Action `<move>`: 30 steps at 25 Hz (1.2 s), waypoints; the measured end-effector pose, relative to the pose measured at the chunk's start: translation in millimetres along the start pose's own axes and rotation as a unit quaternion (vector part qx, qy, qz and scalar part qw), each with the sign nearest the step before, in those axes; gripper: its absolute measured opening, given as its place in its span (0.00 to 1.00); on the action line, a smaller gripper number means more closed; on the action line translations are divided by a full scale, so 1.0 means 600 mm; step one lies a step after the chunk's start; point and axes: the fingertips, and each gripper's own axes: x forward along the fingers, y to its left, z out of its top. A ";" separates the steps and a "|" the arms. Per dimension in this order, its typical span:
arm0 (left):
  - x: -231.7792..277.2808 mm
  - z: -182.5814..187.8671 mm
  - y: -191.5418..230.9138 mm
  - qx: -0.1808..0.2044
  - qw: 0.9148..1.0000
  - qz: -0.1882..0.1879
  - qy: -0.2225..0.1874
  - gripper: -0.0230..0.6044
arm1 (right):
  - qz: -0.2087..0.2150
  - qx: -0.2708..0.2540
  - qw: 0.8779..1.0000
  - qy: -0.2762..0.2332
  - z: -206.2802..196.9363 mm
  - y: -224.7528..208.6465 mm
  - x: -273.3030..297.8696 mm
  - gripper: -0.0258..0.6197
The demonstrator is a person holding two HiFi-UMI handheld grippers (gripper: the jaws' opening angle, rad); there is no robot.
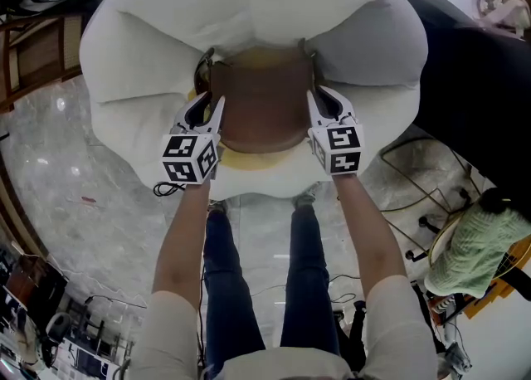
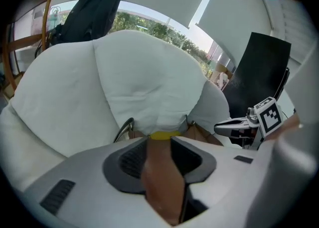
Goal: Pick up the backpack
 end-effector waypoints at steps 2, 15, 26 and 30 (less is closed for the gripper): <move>0.009 -0.010 0.014 -0.009 1.000 0.017 0.010 0.45 | -0.007 0.002 1.000 0.008 -0.011 -0.010 0.010 0.31; 0.069 -0.060 0.045 -0.012 0.997 0.001 0.074 0.52 | 0.040 0.081 0.994 0.063 -0.071 -0.029 0.072 0.54; 0.105 -0.089 0.056 -0.053 0.993 -0.013 0.106 0.52 | 0.056 0.130 0.986 0.092 -0.093 -0.037 0.101 0.58; 0.115 -0.095 0.058 -0.077 0.991 -0.017 0.107 0.52 | 0.075 0.151 0.980 0.100 -0.099 -0.028 0.110 0.58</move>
